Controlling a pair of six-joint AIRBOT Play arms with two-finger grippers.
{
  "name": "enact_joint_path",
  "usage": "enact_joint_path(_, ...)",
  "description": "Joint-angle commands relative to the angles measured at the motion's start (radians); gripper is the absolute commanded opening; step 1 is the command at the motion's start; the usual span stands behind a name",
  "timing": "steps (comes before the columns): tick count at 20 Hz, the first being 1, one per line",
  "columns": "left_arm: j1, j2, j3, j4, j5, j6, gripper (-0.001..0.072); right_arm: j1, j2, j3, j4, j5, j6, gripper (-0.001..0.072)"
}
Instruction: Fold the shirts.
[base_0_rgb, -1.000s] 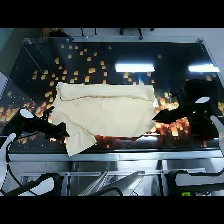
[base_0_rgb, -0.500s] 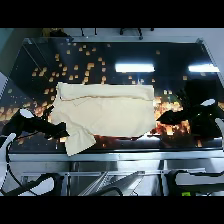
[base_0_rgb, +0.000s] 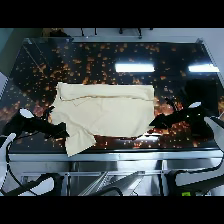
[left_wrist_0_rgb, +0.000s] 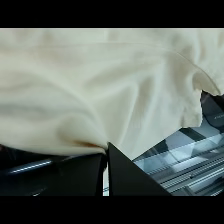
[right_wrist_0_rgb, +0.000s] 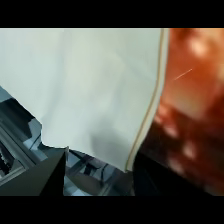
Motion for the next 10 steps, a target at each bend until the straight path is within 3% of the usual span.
enact_joint_path(1, 0.001, 0.0, 0.001, 0.0, -0.007, 0.0, 0.0019, 0.054, -0.01, -0.001, 0.045, -0.024, -0.008, 0.0463)
enact_joint_path(2, 0.001, 0.0, 0.001, 0.0, -0.013, 0.003, 0.0018, 0.064, -0.009, -0.001, 0.061, -0.007, -0.008, 0.0458)
enact_joint_path(3, 0.001, 0.002, 0.001, 0.0, -0.02, 0.006, 0.0018, 0.07, -0.006, -0.001, 0.076, 0.028, -0.013, 0.0343)
enact_joint_path(4, 0.001, 0.006, 0.001, 0.0, -0.024, 0.007, 0.0018, 0.073, -0.002, 0.0, 0.084, 0.066, -0.015, 0.0297)
enact_joint_path(5, 0.001, 0.016, 0.001, 0.002, -0.02, 0.008, 0.0018, 0.073, 0.004, 0.0, 0.087, 0.087, -0.014, 0.0295)
enact_joint_path(7, 0.001, 0.052, 0.002, 0.001, -0.005, 0.008, 0.0018, 0.072, 0.029, 0.0, 0.087, 0.066, -0.015, 0.0062)
enact_joint_path(8, 0.001, 0.072, 0.002, 0.001, 0.0, 0.008, 0.0018, 0.072, 0.041, 0.0, 0.087, 0.041, -0.015, 0.0026)
enact_joint_path(10, 0.001, 0.108, 0.002, 0.002, -0.007, 0.008, 0.0018, 0.072, 0.061, 0.0, 0.085, 0.021, -0.011, 0.0025)
